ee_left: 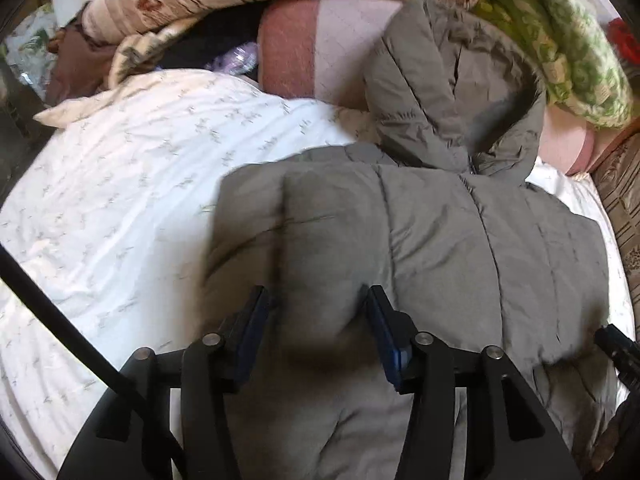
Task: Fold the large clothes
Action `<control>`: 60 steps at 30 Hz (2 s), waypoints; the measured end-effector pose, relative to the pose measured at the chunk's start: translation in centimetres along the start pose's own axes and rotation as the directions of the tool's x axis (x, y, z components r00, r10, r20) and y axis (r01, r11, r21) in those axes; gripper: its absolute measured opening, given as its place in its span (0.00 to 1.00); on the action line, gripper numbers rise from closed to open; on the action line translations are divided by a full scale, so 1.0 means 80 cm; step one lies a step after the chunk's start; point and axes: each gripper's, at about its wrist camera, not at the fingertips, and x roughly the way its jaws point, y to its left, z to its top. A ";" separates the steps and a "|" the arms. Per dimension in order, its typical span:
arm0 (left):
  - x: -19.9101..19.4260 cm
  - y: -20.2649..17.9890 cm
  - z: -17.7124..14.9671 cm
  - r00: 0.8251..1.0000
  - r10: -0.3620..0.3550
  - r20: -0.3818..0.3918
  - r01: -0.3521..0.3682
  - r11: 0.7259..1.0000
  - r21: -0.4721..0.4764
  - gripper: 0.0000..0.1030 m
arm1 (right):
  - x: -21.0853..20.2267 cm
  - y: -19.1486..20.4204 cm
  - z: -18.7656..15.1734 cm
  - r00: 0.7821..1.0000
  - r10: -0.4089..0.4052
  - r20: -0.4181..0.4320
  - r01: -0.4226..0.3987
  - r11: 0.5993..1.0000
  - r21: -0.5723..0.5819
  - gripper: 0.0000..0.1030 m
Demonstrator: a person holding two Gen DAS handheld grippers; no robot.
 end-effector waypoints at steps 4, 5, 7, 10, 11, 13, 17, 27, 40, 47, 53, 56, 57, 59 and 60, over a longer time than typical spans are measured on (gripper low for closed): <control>-0.036 0.034 -0.028 0.999 0.052 0.017 -0.052 0.999 -0.018 0.62 | -0.045 -0.028 -0.015 0.999 -0.033 0.034 0.032 0.999 0.029 0.76; -0.039 0.041 -0.037 0.997 0.074 0.008 -0.074 0.997 -0.017 0.62 | -0.054 -0.037 -0.021 0.998 -0.058 0.033 0.057 0.998 0.037 0.76; -0.042 0.056 -0.059 0.995 0.099 -0.011 -0.099 0.995 -0.008 0.62 | -0.066 -0.054 -0.035 0.995 -0.093 0.021 0.092 0.994 0.053 0.77; -0.042 0.077 -0.098 0.997 0.064 -0.051 -0.064 0.998 -0.006 0.62 | -0.077 -0.079 -0.065 0.993 -0.117 -0.020 0.118 0.989 0.088 0.77; -0.040 0.084 -0.112 0.997 0.034 -0.074 -0.034 0.999 -0.010 0.62 | -0.078 -0.087 -0.076 0.993 -0.114 -0.040 0.117 0.988 0.099 0.77; -0.035 0.093 -0.135 0.993 -0.025 -0.114 0.022 0.999 -0.027 0.62 | -0.078 -0.098 -0.096 0.992 -0.104 -0.073 0.113 0.987 0.118 0.77; -0.038 0.104 -0.168 0.985 -0.098 -0.143 0.090 0.994 -0.060 0.62 | -0.080 -0.105 -0.134 0.992 -0.054 -0.117 0.073 0.984 0.160 0.77; -0.056 0.114 -0.229 0.992 -0.052 -0.111 0.047 0.998 -0.041 0.66 | -0.108 -0.093 -0.202 0.990 -0.087 -0.114 0.105 0.981 0.162 0.77; -0.107 0.157 -0.289 0.990 -0.091 -0.104 0.084 0.994 -0.068 0.64 | -0.149 -0.097 -0.246 0.986 -0.116 -0.120 0.133 0.981 0.140 0.77; -0.153 0.147 -0.306 0.998 0.011 -0.065 -0.013 0.999 -0.031 0.61 | -0.196 -0.082 -0.255 0.988 -0.123 -0.093 0.136 0.980 0.147 0.78; -0.194 0.177 -0.296 0.998 0.054 0.005 -0.053 0.992 -0.118 0.61 | -0.250 -0.039 -0.225 0.999 -0.036 0.002 0.036 0.996 0.086 0.79; -0.206 0.193 -0.283 0.998 0.060 0.024 -0.054 0.983 -0.175 0.61 | -0.255 -0.006 -0.208 0.999 0.013 0.030 -0.014 0.999 0.036 0.80; -0.209 0.194 -0.275 0.998 0.056 0.032 -0.049 0.983 -0.179 0.61 | -0.251 0.007 -0.203 0.999 0.024 0.029 -0.025 1.000 0.014 0.80; -0.215 0.188 -0.260 0.996 0.063 0.055 -0.052 0.982 -0.179 0.61 | -0.245 0.026 -0.194 0.999 0.037 0.023 -0.037 0.999 -0.018 0.80; -0.217 0.182 -0.252 0.995 0.068 0.071 -0.055 0.983 -0.178 0.61 | -0.242 0.037 -0.189 0.999 0.050 0.020 -0.050 0.998 -0.030 0.80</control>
